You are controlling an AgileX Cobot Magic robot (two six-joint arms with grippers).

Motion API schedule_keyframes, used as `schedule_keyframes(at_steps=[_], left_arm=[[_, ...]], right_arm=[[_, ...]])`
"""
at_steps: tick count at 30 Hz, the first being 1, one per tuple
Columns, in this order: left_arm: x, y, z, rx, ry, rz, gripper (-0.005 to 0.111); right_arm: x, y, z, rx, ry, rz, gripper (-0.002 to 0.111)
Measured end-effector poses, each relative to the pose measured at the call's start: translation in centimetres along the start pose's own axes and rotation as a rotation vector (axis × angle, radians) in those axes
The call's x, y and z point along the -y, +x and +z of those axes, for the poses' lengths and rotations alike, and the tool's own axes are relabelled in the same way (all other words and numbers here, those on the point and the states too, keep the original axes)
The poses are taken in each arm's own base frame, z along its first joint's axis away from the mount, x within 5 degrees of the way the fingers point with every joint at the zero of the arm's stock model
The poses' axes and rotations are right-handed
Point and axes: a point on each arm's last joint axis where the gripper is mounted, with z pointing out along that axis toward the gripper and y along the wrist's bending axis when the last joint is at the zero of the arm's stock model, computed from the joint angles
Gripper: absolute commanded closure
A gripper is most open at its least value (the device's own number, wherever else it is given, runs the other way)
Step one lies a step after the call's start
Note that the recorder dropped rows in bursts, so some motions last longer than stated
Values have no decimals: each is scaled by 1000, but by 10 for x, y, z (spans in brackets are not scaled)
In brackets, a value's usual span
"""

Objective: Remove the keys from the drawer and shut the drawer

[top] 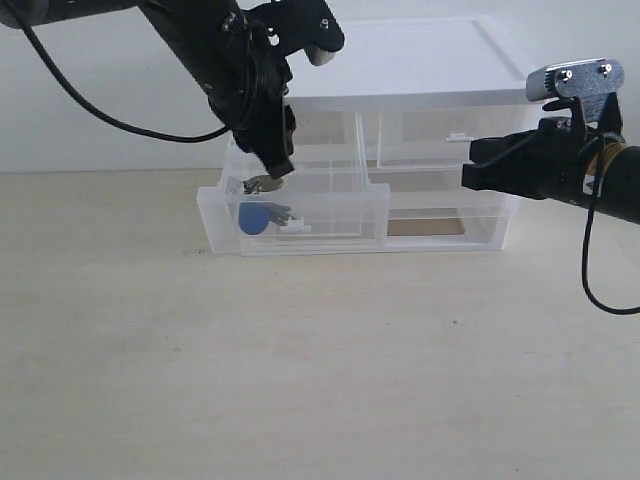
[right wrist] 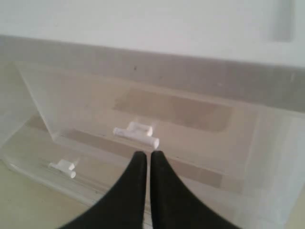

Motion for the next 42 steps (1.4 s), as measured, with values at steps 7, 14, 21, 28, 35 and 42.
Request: schedule_keyframes(at_steps=[7, 14, 21, 28, 35, 42], left_arm=[[4, 1, -2, -7, 48, 377, 59], [17, 5, -4, -7, 209, 506, 61], [20, 7, 9, -37, 238, 511, 66], [18, 7, 29, -69, 181, 500, 67], [10, 7, 44, -118, 63, 454, 101], [8, 3, 44, -87, 26, 418, 102]], right_arm=[[0, 0, 0, 0, 0, 2, 107], [0, 0, 0, -2, 1, 2, 107], [0, 1, 0, -7, 5, 2, 107], [0, 1, 0, -7, 5, 2, 107], [1, 1, 0, -9, 6, 2, 107], [1, 1, 0, -9, 6, 2, 107]])
